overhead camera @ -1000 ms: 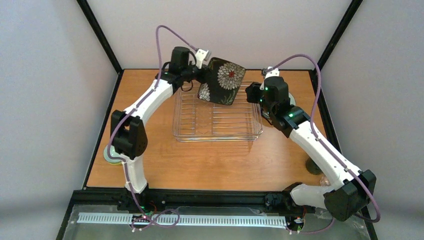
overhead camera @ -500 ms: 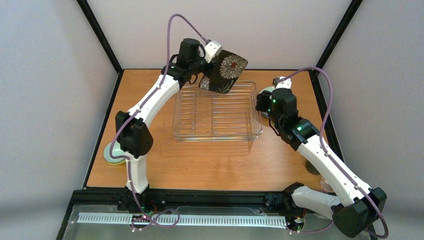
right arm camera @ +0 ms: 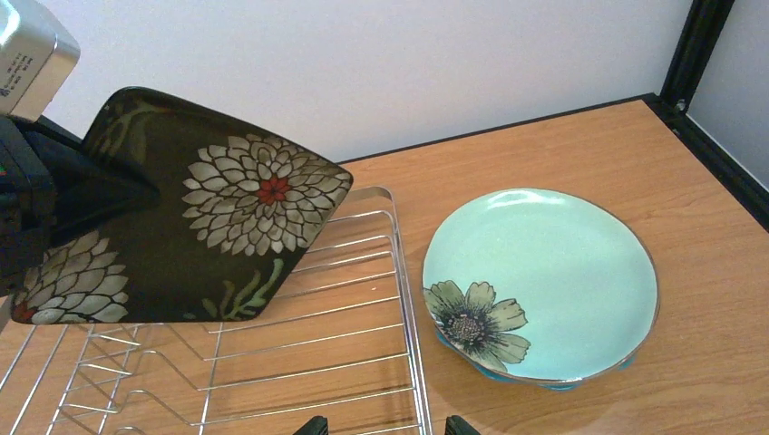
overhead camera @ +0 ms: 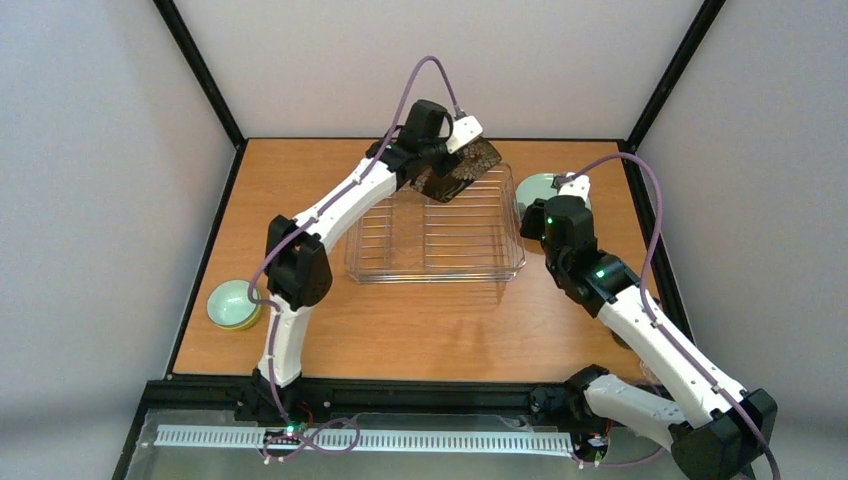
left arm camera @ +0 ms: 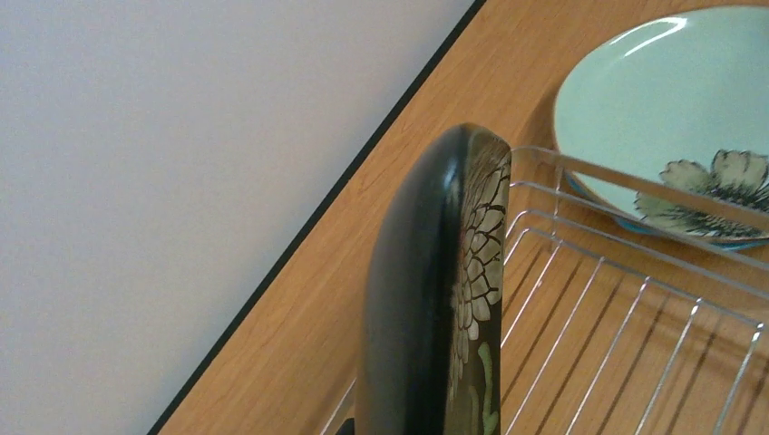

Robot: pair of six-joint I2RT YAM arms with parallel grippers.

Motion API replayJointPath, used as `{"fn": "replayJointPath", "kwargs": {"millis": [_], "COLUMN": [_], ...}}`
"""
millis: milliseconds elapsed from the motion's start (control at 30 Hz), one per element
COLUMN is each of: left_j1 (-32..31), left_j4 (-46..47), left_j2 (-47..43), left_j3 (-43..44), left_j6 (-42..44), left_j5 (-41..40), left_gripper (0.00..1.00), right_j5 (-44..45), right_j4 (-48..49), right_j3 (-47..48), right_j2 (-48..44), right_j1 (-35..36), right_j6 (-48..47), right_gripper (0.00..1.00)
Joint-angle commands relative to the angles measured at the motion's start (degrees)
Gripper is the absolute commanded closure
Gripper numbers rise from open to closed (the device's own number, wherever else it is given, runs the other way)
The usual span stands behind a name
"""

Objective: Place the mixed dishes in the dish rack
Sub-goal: Insert the plate into the dish rack.

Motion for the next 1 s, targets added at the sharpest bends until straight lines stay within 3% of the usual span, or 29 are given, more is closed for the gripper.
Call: {"fn": "replayJointPath", "kwargs": {"millis": [0, 233, 500, 967], "left_j1": [-0.63, -1.27, -2.01, -2.4], "left_j4": [6.34, 7.82, 13.02, 18.02], "left_j2": [-1.69, -1.28, -4.61, -6.19], "left_j3": [4.18, 2.05, -4.93, -7.69], "left_j6": [5.25, 8.98, 9.91, 11.73], "left_j5": [-5.65, -8.41, -5.25, -3.43], "left_gripper": [1.0, 1.0, 1.0, 1.0], "right_j5": [1.72, 0.88, 0.33, 1.22], "right_j4": [2.86, 2.92, 3.4, 3.79], "right_j3": [-1.85, -2.22, -4.25, -6.45], "right_j2": [-1.15, -1.5, -2.66, -3.95], "right_j1": [-0.36, -0.43, -0.35, -0.36], "right_j6": [-1.15, -0.47, 0.59, 2.17], "right_gripper": [0.25, 0.25, 0.25, 0.25]}}
